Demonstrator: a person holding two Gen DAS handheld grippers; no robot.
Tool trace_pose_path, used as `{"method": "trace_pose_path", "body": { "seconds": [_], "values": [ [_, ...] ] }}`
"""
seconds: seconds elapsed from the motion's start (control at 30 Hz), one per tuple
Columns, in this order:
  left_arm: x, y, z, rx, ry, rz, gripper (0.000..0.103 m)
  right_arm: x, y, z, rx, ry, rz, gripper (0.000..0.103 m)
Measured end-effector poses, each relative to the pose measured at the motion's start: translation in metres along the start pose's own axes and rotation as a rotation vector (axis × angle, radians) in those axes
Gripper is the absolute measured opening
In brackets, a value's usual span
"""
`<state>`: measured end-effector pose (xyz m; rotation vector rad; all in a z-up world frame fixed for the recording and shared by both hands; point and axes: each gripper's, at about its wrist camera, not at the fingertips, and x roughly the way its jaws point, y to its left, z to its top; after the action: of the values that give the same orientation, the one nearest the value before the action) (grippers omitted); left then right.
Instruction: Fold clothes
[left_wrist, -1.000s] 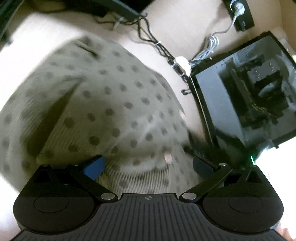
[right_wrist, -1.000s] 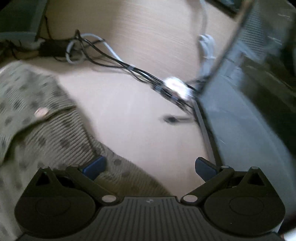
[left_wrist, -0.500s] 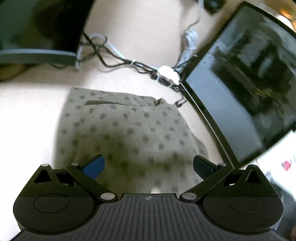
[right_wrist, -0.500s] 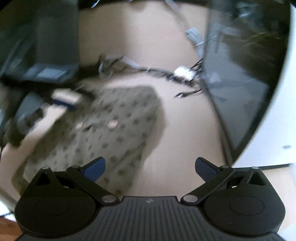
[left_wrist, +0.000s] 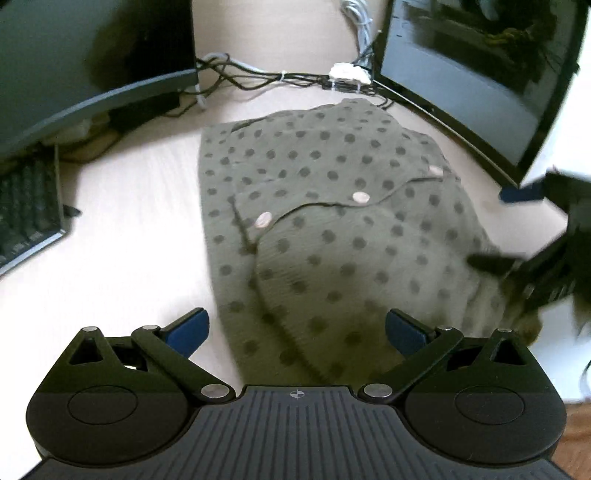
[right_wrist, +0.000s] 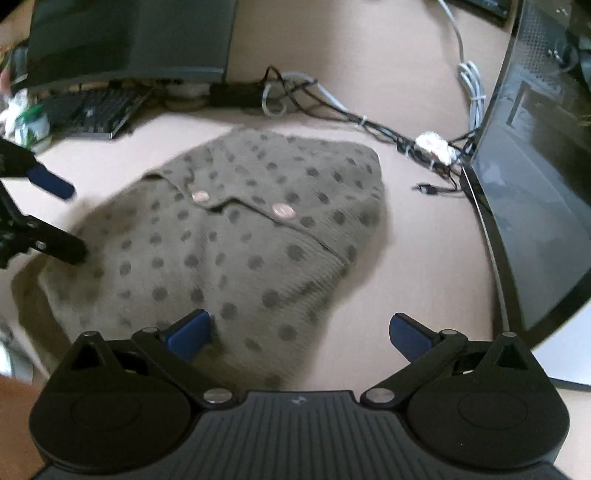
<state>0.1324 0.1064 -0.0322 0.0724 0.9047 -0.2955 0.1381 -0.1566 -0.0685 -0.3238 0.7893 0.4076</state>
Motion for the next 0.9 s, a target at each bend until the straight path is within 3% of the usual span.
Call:
{"method": "trace_pose_path", "body": {
  "seconds": [0.07, 0.17, 0.27, 0.37, 0.47, 0.6, 0.73, 0.8, 0.9],
  "values": [
    [-0.006, 0.002, 0.003, -0.026, -0.044, -0.064, 0.103, -0.009, -0.008, 0.004, 0.007, -0.003, 0.005, 0.103],
    [-0.006, -0.002, 0.014, -0.053, -0.117, -0.179, 0.103, -0.023, -0.015, 0.024, 0.091, -0.127, -0.009, 0.103],
    [0.013, -0.013, 0.019, -0.03, -0.104, -0.234, 0.103, -0.008, -0.022, 0.049, 0.217, -0.182, -0.036, 0.103],
    [0.035, -0.012, 0.012, -0.045, -0.016, -0.198, 0.103, 0.028, -0.023, 0.058, 0.246, -0.132, -0.132, 0.103],
    [0.036, -0.002, 0.003, -0.048, -0.001, -0.173, 0.103, 0.062, -0.021, 0.051, 0.216, -0.03, -0.138, 0.103],
    [0.017, 0.017, -0.001, -0.113, -0.011, -0.166, 0.103, 0.04, -0.009, 0.055, 0.149, -0.083, -0.184, 0.103],
    [-0.003, 0.046, -0.003, -0.188, -0.027, -0.063, 0.103, -0.005, 0.023, 0.047, 0.019, -0.151, 0.008, 0.102],
    [-0.007, 0.062, -0.003, -0.214, -0.024, 0.001, 0.103, -0.017, 0.045, 0.038, -0.081, -0.116, 0.128, 0.086],
    [-0.01, 0.072, -0.003, -0.231, -0.019, 0.043, 0.103, -0.019, 0.075, 0.027, -0.174, -0.018, 0.332, 0.076]
  ]
}}
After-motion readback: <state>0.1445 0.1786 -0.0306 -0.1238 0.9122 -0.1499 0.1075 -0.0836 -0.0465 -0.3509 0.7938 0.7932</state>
